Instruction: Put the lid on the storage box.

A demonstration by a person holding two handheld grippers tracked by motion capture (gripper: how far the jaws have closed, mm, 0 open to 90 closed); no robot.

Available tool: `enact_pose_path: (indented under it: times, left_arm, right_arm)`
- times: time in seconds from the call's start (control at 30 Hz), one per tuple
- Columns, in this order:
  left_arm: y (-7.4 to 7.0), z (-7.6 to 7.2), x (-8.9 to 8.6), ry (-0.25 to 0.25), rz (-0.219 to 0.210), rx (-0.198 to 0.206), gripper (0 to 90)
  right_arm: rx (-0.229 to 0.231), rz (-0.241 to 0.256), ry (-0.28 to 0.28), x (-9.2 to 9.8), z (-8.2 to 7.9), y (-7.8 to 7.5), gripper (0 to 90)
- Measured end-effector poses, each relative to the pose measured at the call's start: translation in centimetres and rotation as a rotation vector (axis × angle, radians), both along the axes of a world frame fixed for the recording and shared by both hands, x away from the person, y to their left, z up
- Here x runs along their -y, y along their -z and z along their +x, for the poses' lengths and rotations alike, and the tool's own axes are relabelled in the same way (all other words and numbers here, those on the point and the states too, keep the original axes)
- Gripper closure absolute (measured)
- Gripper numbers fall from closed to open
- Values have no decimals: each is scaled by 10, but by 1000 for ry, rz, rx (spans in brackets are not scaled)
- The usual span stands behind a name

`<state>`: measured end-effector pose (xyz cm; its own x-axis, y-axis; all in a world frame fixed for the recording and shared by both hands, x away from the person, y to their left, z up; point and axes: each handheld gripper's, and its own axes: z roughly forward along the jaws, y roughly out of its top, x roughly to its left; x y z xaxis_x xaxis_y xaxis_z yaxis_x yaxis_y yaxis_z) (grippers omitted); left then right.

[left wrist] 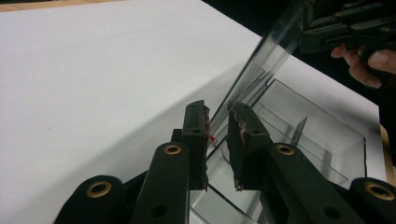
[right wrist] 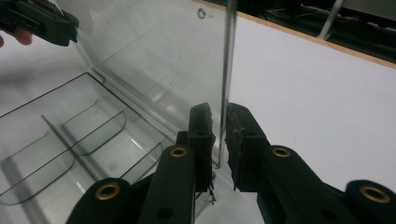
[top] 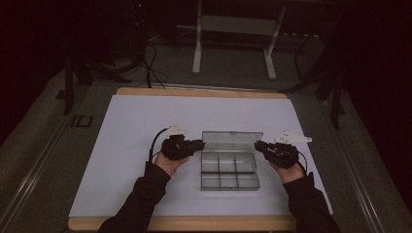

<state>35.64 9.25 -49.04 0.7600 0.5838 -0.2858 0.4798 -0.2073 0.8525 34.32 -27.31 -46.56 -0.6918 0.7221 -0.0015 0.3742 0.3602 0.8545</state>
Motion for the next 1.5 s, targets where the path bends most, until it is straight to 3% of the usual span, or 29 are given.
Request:
enact_pose_path:
  times: [0.27, 1.1, 1.5]
  left_arm:
    - [0, -11, 0, 12, 22, 9, 784]
    - [7, -32, -2, 65, 67, 9, 791]
    - [15, -37, -2, 87, 101, 0, 791]
  right_arm:
    - [-2, 13, -31, 6, -10, 3, 806]
    - [-17, -19, -141, 18, -26, 17, 809]
    - [-59, -7, -167, 23, -28, 30, 819]
